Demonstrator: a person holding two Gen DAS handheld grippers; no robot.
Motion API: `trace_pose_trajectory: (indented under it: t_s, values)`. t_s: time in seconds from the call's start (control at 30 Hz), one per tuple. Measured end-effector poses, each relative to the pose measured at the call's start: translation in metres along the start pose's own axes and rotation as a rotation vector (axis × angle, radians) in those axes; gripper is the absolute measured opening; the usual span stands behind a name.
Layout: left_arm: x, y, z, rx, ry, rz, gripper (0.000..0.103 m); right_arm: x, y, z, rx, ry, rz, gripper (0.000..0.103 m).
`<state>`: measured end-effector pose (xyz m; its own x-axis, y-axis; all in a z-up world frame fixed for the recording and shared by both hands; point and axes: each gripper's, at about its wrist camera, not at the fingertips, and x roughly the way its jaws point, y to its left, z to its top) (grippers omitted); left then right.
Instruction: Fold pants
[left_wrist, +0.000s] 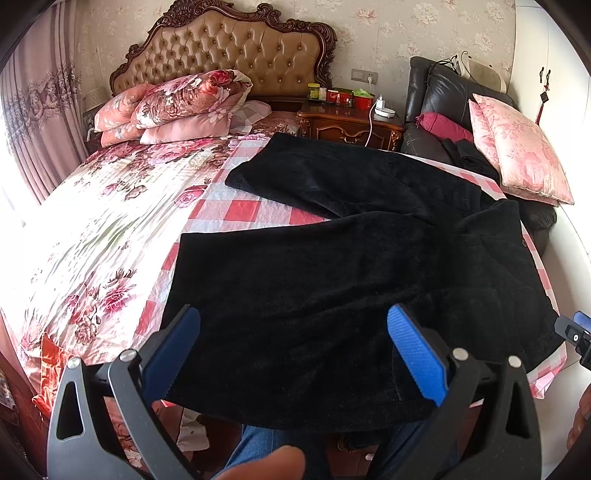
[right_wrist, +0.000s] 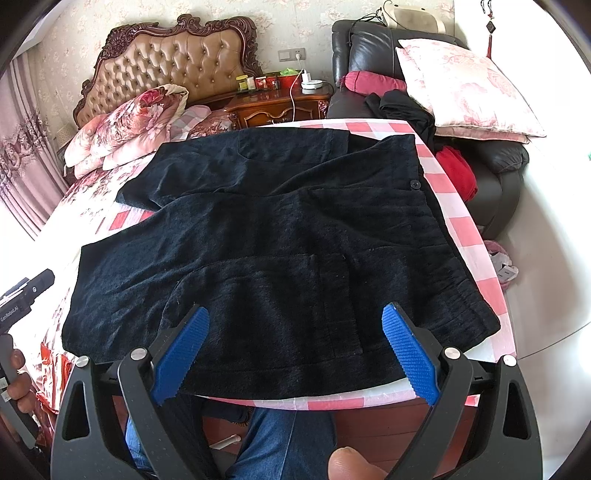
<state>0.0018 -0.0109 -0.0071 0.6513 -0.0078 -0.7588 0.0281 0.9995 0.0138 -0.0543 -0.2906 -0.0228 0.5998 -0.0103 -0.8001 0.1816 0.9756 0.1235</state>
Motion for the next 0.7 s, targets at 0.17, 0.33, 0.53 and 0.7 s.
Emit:
trace_pose_trajectory:
  t_s: [0.17, 0.33, 0.53, 0.7]
  values:
    - [-0.0004, 0.001, 0.0005, 0.0, 0.0, 0.002, 0.102, 0.0002, -0.0001, -0.0002, 0.0, 0.0, 0.001, 0.092]
    - [-0.0003, 0.0013, 0.0003, 0.0, 0.0, 0.0, 0.102, 0.0002, -0.0001, -0.0003, 0.0, 0.001, 0.001, 0.092]
    - [-0.0002, 0.0009, 0.0005, 0.0, 0.001, 0.001, 0.102, 0.0002, 0.0, -0.0004, 0.001, 0.001, 0.001, 0.092]
    - [0.0015, 0.0015, -0.0018, -0.001, 0.002, -0.002, 0.102, 0.0002, 0.0001, -0.0004, 0.001, 0.002, 0.002, 0.092]
